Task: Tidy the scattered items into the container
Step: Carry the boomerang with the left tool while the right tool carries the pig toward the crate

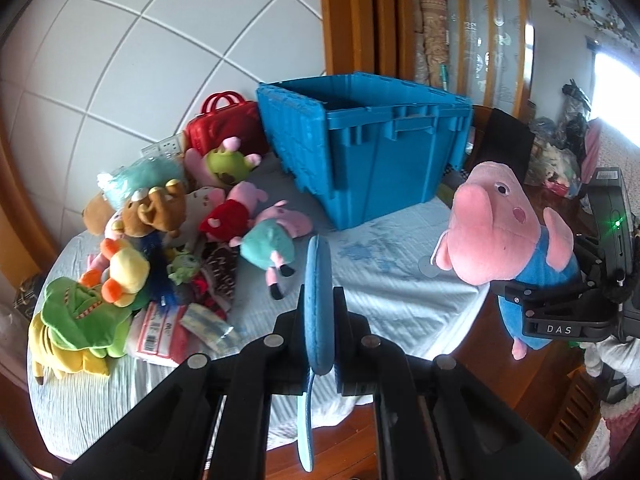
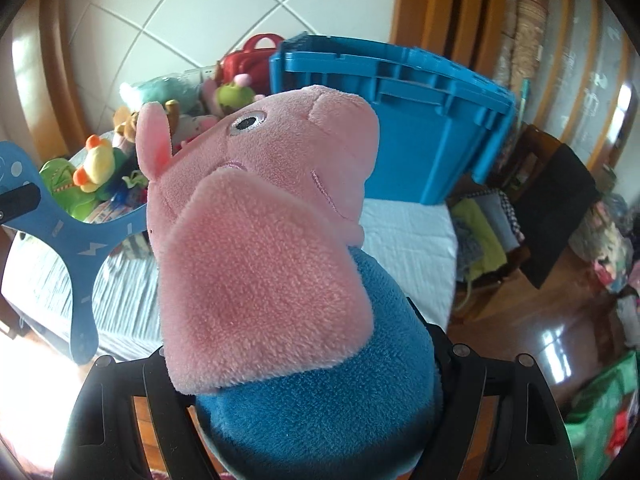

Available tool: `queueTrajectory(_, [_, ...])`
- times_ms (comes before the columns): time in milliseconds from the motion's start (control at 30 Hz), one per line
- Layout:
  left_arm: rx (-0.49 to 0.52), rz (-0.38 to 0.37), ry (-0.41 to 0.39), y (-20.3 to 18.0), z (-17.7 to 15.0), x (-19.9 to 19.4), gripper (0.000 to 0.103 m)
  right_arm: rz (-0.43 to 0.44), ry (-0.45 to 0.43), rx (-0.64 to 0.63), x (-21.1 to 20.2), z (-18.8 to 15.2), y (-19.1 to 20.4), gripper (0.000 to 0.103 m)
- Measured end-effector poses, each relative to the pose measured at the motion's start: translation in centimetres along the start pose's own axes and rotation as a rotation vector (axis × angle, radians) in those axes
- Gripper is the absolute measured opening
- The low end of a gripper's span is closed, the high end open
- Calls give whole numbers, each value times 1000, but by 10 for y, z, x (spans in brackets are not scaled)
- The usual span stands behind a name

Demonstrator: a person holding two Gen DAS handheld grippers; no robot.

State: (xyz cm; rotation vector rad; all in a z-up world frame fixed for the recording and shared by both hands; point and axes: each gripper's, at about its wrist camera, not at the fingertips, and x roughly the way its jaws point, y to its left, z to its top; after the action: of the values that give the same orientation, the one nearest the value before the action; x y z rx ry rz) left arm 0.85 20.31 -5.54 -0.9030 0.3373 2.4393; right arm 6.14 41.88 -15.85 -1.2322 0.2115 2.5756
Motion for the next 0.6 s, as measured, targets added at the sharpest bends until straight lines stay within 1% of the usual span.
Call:
queueTrajectory(167, [30, -13, -5, -46, 17, 6, 8, -19, 5, 16, -8, -9, -42, 81])
queueTrajectory(300, [43, -13, -9, -78, 32, 12, 8, -23, -3, 12, -14, -10, -76, 81])
queueTrajectory(433, [39, 2, -13, -111, 50, 21, 8, -21, -22, -8, -20, -5, -111, 81])
queueTrajectory(600, [37, 34, -24, -140, 72, 30, 8, -14, -39, -45, -25, 5, -155, 81])
